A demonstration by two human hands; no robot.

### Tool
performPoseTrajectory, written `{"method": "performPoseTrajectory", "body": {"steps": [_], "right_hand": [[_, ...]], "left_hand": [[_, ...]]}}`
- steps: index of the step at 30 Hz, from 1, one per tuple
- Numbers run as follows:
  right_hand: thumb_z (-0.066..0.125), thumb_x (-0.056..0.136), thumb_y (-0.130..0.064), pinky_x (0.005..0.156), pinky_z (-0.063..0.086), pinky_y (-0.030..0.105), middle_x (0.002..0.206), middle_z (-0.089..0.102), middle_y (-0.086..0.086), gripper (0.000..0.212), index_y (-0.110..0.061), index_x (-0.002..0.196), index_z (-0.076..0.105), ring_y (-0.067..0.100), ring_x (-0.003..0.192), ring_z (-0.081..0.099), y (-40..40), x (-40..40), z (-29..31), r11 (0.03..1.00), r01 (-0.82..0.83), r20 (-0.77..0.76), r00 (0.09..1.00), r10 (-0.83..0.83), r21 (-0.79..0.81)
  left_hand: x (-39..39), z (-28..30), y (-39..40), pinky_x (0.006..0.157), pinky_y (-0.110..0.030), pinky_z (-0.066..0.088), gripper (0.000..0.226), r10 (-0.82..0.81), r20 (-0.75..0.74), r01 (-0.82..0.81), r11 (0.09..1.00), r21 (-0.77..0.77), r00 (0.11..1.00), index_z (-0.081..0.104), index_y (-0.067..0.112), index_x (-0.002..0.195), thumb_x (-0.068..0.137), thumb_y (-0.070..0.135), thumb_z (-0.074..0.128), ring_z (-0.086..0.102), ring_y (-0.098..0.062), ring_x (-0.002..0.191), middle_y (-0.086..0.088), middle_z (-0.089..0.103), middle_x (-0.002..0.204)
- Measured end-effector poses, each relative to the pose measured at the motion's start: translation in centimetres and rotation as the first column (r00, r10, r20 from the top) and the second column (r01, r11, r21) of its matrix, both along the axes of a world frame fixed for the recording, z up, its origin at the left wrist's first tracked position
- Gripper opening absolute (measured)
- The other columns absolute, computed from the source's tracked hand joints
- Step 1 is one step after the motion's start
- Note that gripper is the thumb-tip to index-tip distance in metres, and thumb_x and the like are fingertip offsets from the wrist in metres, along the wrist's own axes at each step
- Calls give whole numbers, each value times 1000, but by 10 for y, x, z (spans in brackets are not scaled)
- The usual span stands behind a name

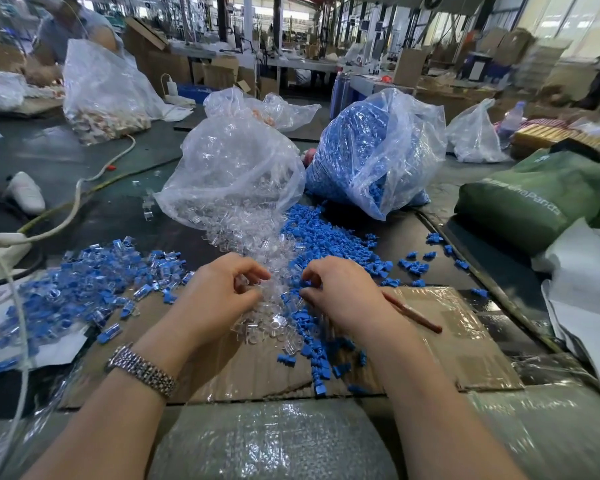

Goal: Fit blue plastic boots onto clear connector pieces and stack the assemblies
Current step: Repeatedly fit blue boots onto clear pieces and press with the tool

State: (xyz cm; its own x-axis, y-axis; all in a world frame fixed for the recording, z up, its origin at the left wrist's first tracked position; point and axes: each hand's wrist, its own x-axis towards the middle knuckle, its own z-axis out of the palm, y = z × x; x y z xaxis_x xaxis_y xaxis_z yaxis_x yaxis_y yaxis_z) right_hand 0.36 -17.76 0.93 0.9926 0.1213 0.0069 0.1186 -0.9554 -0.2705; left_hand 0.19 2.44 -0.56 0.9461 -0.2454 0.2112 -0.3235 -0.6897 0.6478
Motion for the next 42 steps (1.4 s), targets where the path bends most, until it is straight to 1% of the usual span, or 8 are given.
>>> {"method": "performPoseTrajectory", "body": {"steps": [6,19,25,27,29,31,35,42], "right_hand": [[66,98,-31,87,48,36,114,67,1,18,-23,113,69,24,106,61,2,2,-2,1000,-2,29,1000,1,12],[60,98,-17,97,50,41,112,66,0,15,-20,111,67,20,104,61,-9,-2,1,996,20,40,999,-24,91],[64,99,-19,86,50,23,100,66,-10,13,-25,106,72,5,91,62,-9,-2,3,918,-29,121,992,-21,395],[74,93,-19,81,53,20,90,70,-12,8,-26,96,71,3,85,65,-8,-4,5,838,-44,125,992,-29,544],[80,88,-17,77,57,23,82,73,-5,11,-24,88,71,8,79,69,-6,-6,7,736,-61,123,992,-31,675],[80,87,-13,74,57,20,79,75,-2,14,-24,84,73,8,75,70,-4,-9,9,643,-98,143,990,-17,759],[74,93,-11,76,54,16,82,75,-5,12,-23,89,73,5,76,70,-2,-13,14,578,-159,176,984,27,800],[66,99,-16,80,58,32,88,70,-5,4,-20,98,68,13,83,66,4,-20,15,628,-249,271,961,63,738]], "left_hand": [[2,-4,-6,62,-11,36,20,21,16,-21,999,37,1000,70,37,101,90,21,74,54,-2,70,14,58,88],[5,-1,-1,59,-4,48,6,106,-34,-109,987,-115,994,73,25,95,90,22,76,66,9,67,8,72,82],[4,4,-2,59,-14,50,5,134,-27,-137,956,-261,991,76,26,94,92,28,72,65,-4,68,5,71,80],[5,5,0,61,-14,53,7,67,-171,-140,875,-464,983,76,22,95,90,25,72,69,-8,68,1,75,78],[6,7,3,70,-21,59,22,-111,-324,-167,679,-715,939,75,9,99,81,23,75,75,-21,84,-8,77,87],[8,6,7,77,-27,60,32,-220,-376,-204,550,-810,900,77,5,100,73,23,79,74,-24,93,-13,77,98],[13,6,9,64,-18,52,30,-272,-363,-205,472,-857,891,81,9,99,73,23,82,60,-8,72,-2,70,88],[9,7,5,62,-23,58,17,-393,-386,-221,404,-888,834,80,9,93,76,9,78,71,-18,73,-16,74,92]]}}
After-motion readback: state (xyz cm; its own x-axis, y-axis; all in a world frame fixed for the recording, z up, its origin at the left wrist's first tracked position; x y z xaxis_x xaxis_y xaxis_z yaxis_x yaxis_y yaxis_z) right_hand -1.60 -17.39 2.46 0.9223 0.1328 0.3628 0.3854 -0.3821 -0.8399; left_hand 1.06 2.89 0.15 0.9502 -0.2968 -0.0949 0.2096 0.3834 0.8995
